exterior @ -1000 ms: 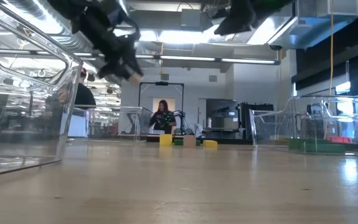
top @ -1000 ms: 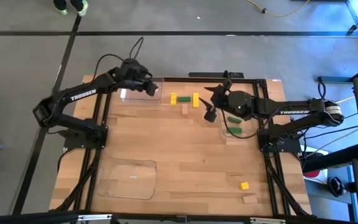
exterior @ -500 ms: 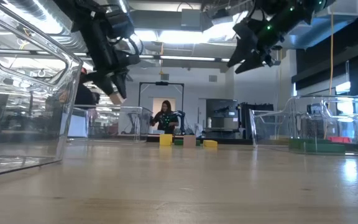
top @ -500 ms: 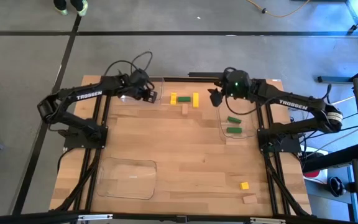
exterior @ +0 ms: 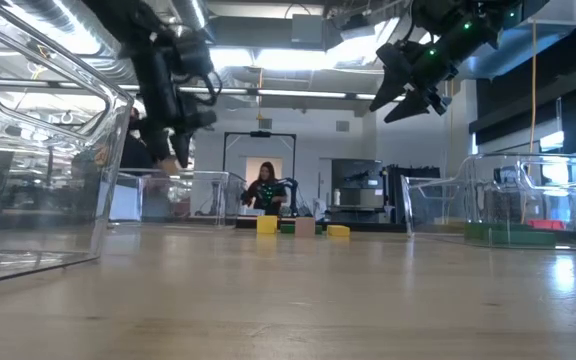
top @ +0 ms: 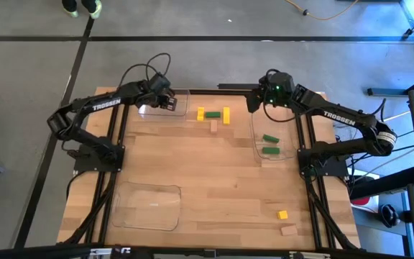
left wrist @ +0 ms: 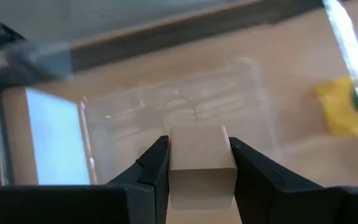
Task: Sort & place blocks by color
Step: Put the middle left brown block into the top left transparent bin, then put the top block into the top left transparent bin
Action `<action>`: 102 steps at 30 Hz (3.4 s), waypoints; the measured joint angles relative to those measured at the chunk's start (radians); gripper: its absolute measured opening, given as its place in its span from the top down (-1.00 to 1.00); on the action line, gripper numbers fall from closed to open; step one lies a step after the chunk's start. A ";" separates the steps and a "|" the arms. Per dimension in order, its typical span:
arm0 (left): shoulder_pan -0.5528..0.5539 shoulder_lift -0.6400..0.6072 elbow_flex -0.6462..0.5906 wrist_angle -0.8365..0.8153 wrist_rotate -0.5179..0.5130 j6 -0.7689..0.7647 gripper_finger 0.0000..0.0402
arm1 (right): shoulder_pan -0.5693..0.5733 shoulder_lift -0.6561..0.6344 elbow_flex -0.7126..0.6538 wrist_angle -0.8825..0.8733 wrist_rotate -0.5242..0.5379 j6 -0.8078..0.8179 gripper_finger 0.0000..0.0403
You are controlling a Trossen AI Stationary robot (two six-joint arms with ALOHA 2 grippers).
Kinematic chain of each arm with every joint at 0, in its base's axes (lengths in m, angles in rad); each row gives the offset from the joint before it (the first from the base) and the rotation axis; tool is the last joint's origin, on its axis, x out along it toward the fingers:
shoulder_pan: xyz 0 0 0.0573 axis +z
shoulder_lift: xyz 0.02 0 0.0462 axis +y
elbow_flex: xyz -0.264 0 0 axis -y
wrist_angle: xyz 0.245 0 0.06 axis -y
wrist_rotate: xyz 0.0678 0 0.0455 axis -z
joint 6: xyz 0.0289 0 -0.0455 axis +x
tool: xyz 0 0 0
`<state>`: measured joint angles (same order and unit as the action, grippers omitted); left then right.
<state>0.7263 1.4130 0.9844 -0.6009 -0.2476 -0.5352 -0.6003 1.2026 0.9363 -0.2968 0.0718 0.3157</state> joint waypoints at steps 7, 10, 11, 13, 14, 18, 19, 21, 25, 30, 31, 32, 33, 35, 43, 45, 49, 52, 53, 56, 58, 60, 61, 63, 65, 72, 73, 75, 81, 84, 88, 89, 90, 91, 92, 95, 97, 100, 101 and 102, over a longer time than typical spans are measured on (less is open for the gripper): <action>0.051 0.094 -0.001 0.008 0.051 0.047 0.41 | 0.000 0.000 0.000 -0.004 0.012 0.143 -0.20; 0.053 0.116 -0.001 0.058 -0.019 0.032 0.41 | 0.000 0.000 0.000 -0.003 0.012 0.152 -0.20; 0.053 0.128 -0.001 0.075 -0.040 0.033 0.41 | 0.000 0.000 0.000 -0.003 0.012 0.151 -0.20; 0.056 0.164 -0.001 0.083 -0.050 0.033 0.41 | 0.000 0.000 0.000 -0.003 0.013 0.150 -0.20; 0.057 0.186 -0.001 0.081 -0.045 0.031 0.41 | 0.000 0.000 0.000 -0.004 0.013 0.150 -0.20; 0.057 0.257 -0.002 0.075 -0.030 -0.008 0.41 | 0.000 0.000 0.000 -0.003 0.013 0.150 -0.20; 0.057 0.268 -0.002 0.083 -0.029 -0.026 0.41 | 0.000 0.000 0.000 -0.004 0.013 0.149 -0.20; 0.056 0.283 -0.002 0.108 -0.021 -0.051 0.41 | 0.000 0.000 0.000 -0.003 0.013 0.148 -0.20; 0.056 0.288 -0.002 0.148 -0.019 -0.083 0.41 | 0.000 0.000 0.000 -0.003 0.013 0.144 -0.20; 0.056 0.288 -0.002 0.166 -0.024 -0.083 0.41 | 0.000 0.000 0.000 -0.003 0.013 0.126 -0.20; 0.056 0.288 -0.002 0.166 -0.026 -0.080 0.40 | 0.000 0.000 0.000 -0.003 0.013 0.123 -0.20; 0.056 0.288 -0.002 0.166 -0.027 -0.078 0.36 | 0.000 0.000 0.000 -0.003 0.013 0.123 -0.20; 0.056 0.288 -0.002 0.165 -0.028 -0.073 0.30 | 0.000 0.000 0.000 -0.003 0.013 0.124 -0.20; 0.056 0.288 -0.002 0.165 -0.028 -0.065 0.15 | 0.000 0.000 0.000 -0.002 0.013 0.123 -0.20; 0.079 0.257 0.000 0.169 0.033 -0.057 -0.16 | 0.000 0.000 0.000 -0.001 0.013 0.123 -0.20; 0.093 0.225 0.006 0.166 0.051 -0.056 -0.17 | 0.000 0.000 0.000 0.001 0.013 0.123 -0.20; 0.111 0.097 0.029 0.222 0.081 0.003 -0.17 | 0.000 0.001 0.000 0.013 0.011 0.125 -0.20; 0.104 -0.028 0.028 0.296 0.141 0.067 -0.18 | 0.000 0.001 0.000 0.035 -0.013 0.126 -0.20; 0.096 -0.068 0.028 0.326 0.171 0.098 -0.18 | 0.000 0.001 0.000 0.045 -0.026 0.127 -0.20; 0.061 -0.191 0.010 0.403 0.283 0.194 -0.18 | 0.003 0.001 0.000 0.068 -0.068 0.127 -0.20; 0.032 -0.268 -0.021 0.458 0.341 0.244 -0.18 | 0.006 0.001 0.000 0.076 -0.116 0.125 -0.20; -0.001 -0.341 -0.074 0.541 0.388 0.274 -0.18 | 0.010 0.001 0.000 0.085 -0.167 0.124 -0.20; -0.015 -0.374 -0.113 0.597 0.419 0.280 -0.18 | 0.013 0.001 0.000 0.089 -0.192 0.124 -0.20; -0.039 -0.436 -0.205 0.728 0.486 0.259 -0.18 | 0.021 0.001 0.000 0.104 -0.246 0.123 -0.20; -0.055 -0.491 -0.306 0.900 0.560 0.206 -0.18 | 0.030 0.001 0.000 0.113 -0.294 0.109 -0.20; -0.093 -0.606 -0.491 1.189 0.630 0.070 -0.16 | 0.072 0.001 0.000 0.125 -0.381 -0.012 -0.20; -0.100 -0.614 -0.494 1.180 0.625 0.070 -0.16 | 0.077 0.001 0.000 0.125 -0.382 -0.015 -0.20; -0.111 -0.620 -0.494 1.163 0.615 0.070 -0.16 | 0.083 0.001 0.000 0.125 -0.382 -0.014 -0.20; -0.133 -0.623 -0.494 1.158 0.574 0.073 -0.16 | 0.107 0.001 0.000 0.125 -0.381 0.017 -0.20; -0.134 -0.623 -0.494 1.158 0.558 0.074 -0.16 | 0.125 0.001 0.000 0.121 -0.380 0.078 -0.20; -0.134 -0.623 -0.494 1.164 0.552 0.073 -0.16 | 0.179 0.001 0.000 0.090 -0.292 0.202 -0.20; -0.134 -0.623 -0.494 1.164 0.552 0.073 -0.16 | 0.198 0.005 0.001 0.083 -0.245 0.229 -0.20; -0.134 -0.623 -0.494 1.164 0.552 0.073 -0.16 | 0.217 0.012 0.001 0.082 -0.203 0.245 -0.20; -0.134 -0.623 -0.494 1.166 0.552 0.073 -0.16 | 0.233 0.024 0.006 0.071 -0.166 0.262 -0.20; -0.134 -0.623 -0.494 1.170 0.552 0.072 -0.16 | 0.250 0.044 0.022 0.042 -0.131 0.284 -0.20; -0.134 -0.623 -0.494 1.185 0.551 0.068 -0.16 | 0.286 0.138 0.123 -0.094 -0.069 0.320 -0.20; -0.134 -0.623 -0.494 1.192 0.551 0.067 -0.16 | 0.305 0.223 0.212 -0.198 -0.041 0.323 -0.20; -0.134 -0.623 -0.494 1.196 0.550 0.067 -0.16 | 0.324 0.352 0.328 -0.305 0.006 0.313 -0.20; -0.134 -0.623 -0.494 1.196 0.550 0.067 -0.16 | 0.330 0.391 0.359 -0.319 0.022 0.321 -0.20; -0.134 -0.623 -0.494 1.196 0.550 0.066 -0.16 | 0.333 0.428 0.383 -0.319 0.037 0.343 -0.20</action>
<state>0.5922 0.7902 0.4900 0.5953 0.3027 -0.4694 -0.2672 1.6307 1.3196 -0.6160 0.1084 0.6587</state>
